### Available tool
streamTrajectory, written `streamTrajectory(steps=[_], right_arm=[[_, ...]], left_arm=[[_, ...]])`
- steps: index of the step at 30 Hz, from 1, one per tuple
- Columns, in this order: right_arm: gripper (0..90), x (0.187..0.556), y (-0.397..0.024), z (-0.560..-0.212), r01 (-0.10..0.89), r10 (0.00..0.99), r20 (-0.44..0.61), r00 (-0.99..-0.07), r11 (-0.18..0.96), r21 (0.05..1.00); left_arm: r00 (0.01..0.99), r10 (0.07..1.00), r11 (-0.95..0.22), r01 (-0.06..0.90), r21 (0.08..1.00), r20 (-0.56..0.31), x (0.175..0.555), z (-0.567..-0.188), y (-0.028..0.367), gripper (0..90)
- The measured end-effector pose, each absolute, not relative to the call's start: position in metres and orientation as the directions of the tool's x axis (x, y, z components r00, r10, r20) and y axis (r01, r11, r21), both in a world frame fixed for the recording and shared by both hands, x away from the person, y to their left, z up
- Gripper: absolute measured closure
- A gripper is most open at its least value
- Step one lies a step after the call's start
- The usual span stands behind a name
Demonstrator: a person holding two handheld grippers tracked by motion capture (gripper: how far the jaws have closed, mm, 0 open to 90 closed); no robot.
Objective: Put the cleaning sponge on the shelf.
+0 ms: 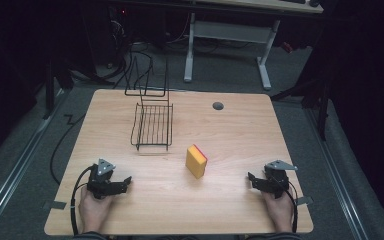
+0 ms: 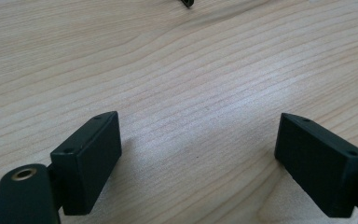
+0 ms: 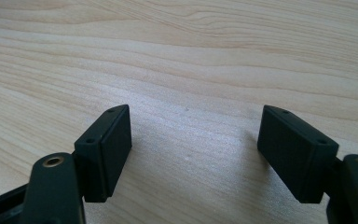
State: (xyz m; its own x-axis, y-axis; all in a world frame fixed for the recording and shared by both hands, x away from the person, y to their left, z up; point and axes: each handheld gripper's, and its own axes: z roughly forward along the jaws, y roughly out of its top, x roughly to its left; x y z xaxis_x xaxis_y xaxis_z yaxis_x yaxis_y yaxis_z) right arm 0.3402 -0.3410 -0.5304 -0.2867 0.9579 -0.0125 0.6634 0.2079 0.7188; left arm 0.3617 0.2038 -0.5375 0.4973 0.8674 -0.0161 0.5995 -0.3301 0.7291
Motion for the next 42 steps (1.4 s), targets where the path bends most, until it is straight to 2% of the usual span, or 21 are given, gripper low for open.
streamTrajectory(steps=[37,42], right_arm=[[26.2,0.3399,-0.3409,-0.5304,0.662,0.957,-0.016,-0.29,0.213,0.719],[26.2,0.3399,-0.3409,-0.5304,0.662,0.957,-0.016,-0.29,0.213,0.718]], left_arm=[[0.464,0.886,-0.307,0.613,0.728,-0.017,0.3623,-0.5375,0.2006,14.8],[0.453,0.891,-0.282,0.617,0.734,-0.039,0.3626,-0.5372,0.2025,14.9]])
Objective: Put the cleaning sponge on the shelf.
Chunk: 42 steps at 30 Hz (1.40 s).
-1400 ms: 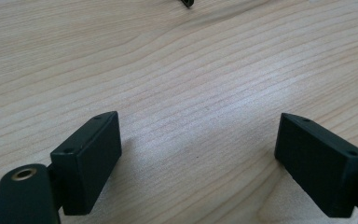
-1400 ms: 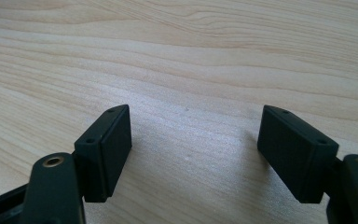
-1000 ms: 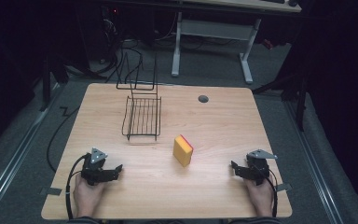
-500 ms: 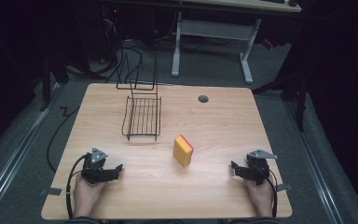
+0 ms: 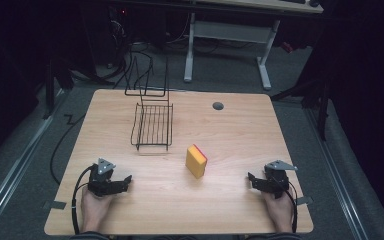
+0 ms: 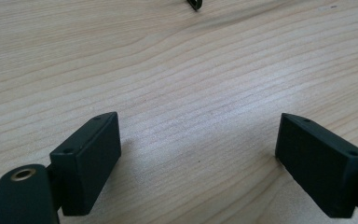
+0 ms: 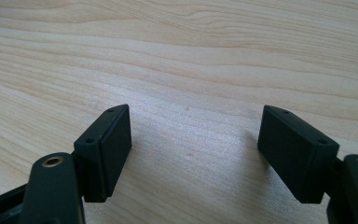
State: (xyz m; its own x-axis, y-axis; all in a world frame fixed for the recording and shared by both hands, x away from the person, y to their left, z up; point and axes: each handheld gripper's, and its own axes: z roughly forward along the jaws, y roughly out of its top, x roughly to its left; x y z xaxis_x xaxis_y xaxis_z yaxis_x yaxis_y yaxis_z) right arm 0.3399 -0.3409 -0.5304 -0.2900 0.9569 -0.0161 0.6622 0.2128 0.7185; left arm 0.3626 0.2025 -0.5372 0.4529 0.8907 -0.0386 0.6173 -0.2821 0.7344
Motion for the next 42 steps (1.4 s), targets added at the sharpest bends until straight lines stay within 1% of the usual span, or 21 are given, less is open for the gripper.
streamTrajectory(steps=[12,16,24,38,42], right_arm=[[26.3,0.34,-0.341,-0.53,0.662,0.957,-0.016,-0.29,0.213,0.719],[26.2,0.34,-0.341,-0.53,0.662,0.957,-0.017,-0.291,0.214,0.719],[26.2,0.34,-0.341,-0.53,0.662,0.957,-0.017,-0.291,0.214,0.719],[26.2,0.34,-0.341,-0.53,0.662,0.956,-0.018,-0.291,0.215,0.719],[26.2,0.34,-0.341,-0.53,0.662,0.956,-0.017,-0.291,0.215,0.718]], left_arm=[[0.452,0.89,-0.256,0.594,0.763,-0.053,0.358,-0.534,0.204,14.5],[0.462,0.883,-0.229,0.583,0.779,-0.087,0.354,-0.531,0.204,14.6],[0.5,0.856,-0.222,0.579,0.784,-0.127,0.352,-0.525,0.197,14.9],[0.558,0.823,-0.258,0.537,0.803,-0.109,0.347,-0.509,0.177,14.1],[0.578,0.81,-0.275,0.525,0.806,-0.099,0.345,-0.502,0.167,9.2]])
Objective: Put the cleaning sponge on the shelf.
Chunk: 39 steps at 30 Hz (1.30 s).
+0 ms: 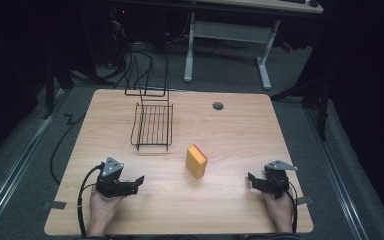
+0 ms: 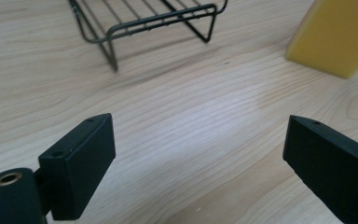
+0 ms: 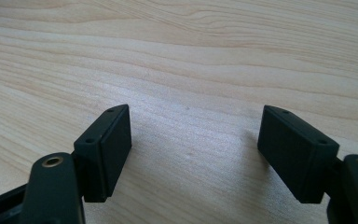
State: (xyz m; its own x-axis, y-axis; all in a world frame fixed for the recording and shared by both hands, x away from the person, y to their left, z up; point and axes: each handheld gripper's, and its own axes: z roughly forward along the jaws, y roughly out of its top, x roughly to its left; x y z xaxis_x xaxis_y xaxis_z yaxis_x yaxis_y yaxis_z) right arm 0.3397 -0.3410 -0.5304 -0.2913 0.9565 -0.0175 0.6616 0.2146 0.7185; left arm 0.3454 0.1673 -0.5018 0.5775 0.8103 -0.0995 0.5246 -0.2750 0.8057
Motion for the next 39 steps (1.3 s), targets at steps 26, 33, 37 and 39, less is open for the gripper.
streamTrajectory(steps=[26,33,37,39], right_arm=[[26.2,0.34,-0.341,-0.53,0.662,0.956,-0.017,-0.291,0.215,0.719],[26.2,0.34,-0.341,-0.53,0.662,0.956,-0.017,-0.291,0.214,0.718],[26.2,0.34,-0.341,-0.53,0.662,0.956,-0.017,-0.291,0.215,0.719],[26.2,0.34,-0.341,-0.53,0.662,0.956,-0.018,-0.291,0.215,0.718]], left_arm=[[0.679,0.732,-0.339,0.443,0.83,-0.063,0.351,-0.477,0.117,4.3],[0.7,0.712,-0.351,0.428,0.833,-0.06,0.354,-0.473,0.106,4.1],[0.719,0.693,-0.364,0.416,0.833,-0.056,0.357,-0.47,0.096,3.8],[0.723,0.689,-0.367,0.412,0.834,-0.054,0.357,-0.47,0.094,3.6]])
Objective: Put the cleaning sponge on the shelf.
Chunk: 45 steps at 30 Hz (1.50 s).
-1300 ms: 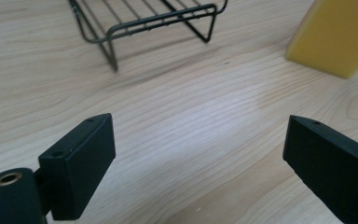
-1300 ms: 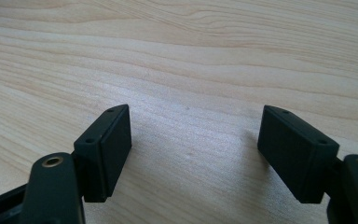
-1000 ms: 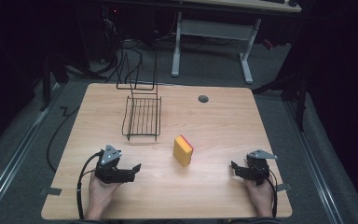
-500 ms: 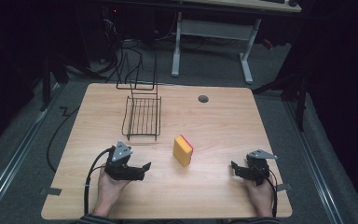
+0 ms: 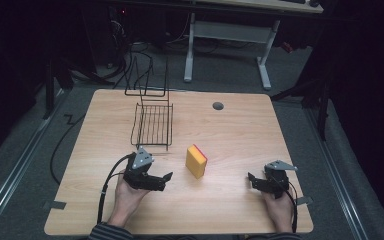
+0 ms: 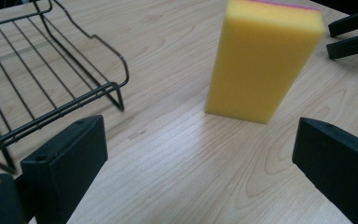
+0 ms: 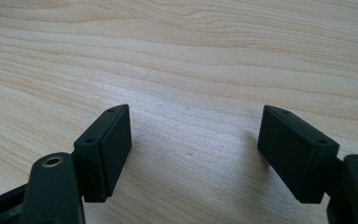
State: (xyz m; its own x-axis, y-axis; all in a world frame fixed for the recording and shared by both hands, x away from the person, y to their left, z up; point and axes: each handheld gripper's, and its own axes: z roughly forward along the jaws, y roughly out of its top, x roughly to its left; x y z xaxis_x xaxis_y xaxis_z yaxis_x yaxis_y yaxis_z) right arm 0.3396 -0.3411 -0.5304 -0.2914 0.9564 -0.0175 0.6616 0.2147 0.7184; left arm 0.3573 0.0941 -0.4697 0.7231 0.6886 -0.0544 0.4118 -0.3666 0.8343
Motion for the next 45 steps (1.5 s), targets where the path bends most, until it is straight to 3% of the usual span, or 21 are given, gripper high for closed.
streamTrajectory(steps=[45], right_arm=[[26.2,0.339,-0.341,-0.53,0.662,0.957,-0.018,-0.29,0.214,0.719]], left_arm=[[0.812,0.584,-0.436,0.336,0.835,-0.022,0.38,-0.471,0.015,0.0]])
